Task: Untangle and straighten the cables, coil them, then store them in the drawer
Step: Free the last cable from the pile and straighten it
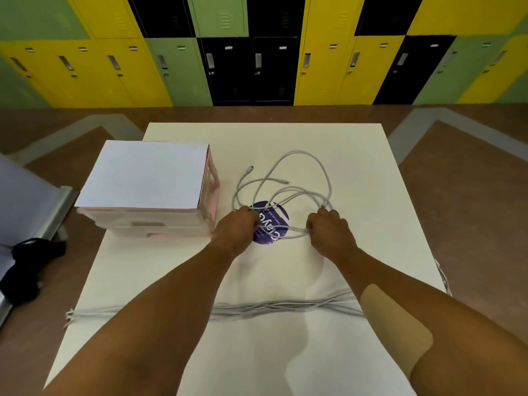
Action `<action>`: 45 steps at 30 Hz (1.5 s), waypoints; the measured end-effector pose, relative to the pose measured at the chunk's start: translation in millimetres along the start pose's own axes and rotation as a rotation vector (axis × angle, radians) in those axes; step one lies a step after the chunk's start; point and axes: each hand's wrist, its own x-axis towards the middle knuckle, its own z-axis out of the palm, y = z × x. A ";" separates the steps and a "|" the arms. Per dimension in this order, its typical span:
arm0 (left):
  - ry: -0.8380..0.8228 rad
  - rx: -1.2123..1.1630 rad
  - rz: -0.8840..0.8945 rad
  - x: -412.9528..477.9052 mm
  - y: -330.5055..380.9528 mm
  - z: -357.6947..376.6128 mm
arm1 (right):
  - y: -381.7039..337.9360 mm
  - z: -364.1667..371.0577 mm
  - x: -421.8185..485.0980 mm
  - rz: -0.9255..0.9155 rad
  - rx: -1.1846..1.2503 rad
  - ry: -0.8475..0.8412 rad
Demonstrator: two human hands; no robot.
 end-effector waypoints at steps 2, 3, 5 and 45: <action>0.055 -0.019 0.023 1.7 5.4 -8.1 | -0.4 -2.5 -2.0 0.008 0.054 0.020; 0.089 -0.027 0.045 3.2 8.7 -13.0 | -1.8 -3.9 -3.4 0.006 0.102 0.029; 0.158 -0.075 0.112 7.1 17.7 -27.7 | -9.1 -10.4 -6.0 -0.018 0.195 0.054; 0.008 -1.316 -0.084 -67.8 -30.7 -72.1 | -123.1 -22.0 -60.3 0.091 0.864 0.137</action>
